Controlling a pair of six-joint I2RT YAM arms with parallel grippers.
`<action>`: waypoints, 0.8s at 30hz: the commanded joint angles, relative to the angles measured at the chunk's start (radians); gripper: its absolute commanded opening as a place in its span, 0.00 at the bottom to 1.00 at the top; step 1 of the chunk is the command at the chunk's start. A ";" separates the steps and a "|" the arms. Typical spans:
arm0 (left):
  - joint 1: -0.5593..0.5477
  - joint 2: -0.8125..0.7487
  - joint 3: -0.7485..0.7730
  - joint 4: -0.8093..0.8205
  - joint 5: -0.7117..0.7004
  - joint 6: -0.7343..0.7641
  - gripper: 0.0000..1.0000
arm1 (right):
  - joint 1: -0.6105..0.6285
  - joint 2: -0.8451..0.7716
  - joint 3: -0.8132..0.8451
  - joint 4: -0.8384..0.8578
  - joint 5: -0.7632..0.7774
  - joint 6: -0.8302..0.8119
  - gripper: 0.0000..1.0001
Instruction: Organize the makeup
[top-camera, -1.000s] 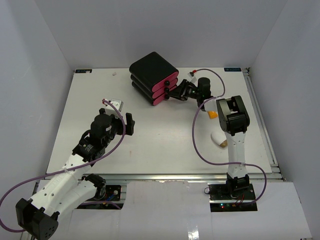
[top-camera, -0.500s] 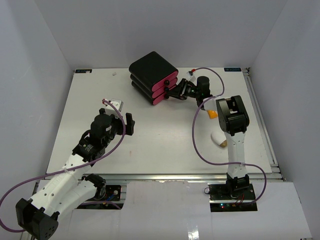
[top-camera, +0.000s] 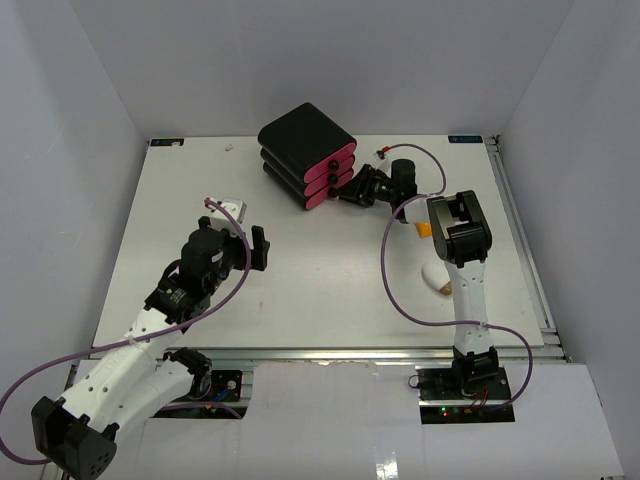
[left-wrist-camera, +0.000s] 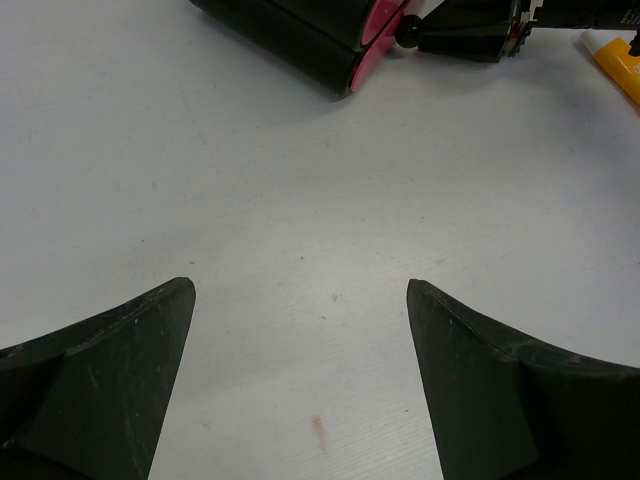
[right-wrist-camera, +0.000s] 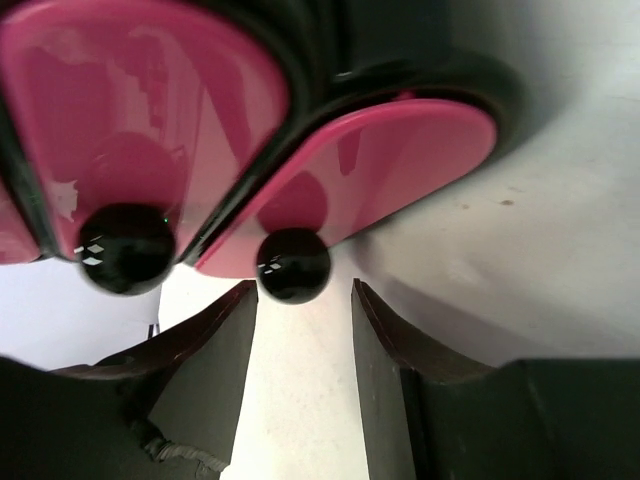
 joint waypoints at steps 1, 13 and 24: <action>0.008 -0.005 -0.007 0.022 0.008 0.008 0.98 | 0.005 0.038 0.080 -0.020 0.019 -0.027 0.50; 0.014 0.002 -0.004 0.025 0.011 0.009 0.98 | 0.027 0.085 0.138 -0.020 0.012 -0.004 0.54; 0.016 -0.002 -0.006 0.025 0.012 0.009 0.98 | 0.017 0.022 0.007 0.013 0.008 -0.025 0.34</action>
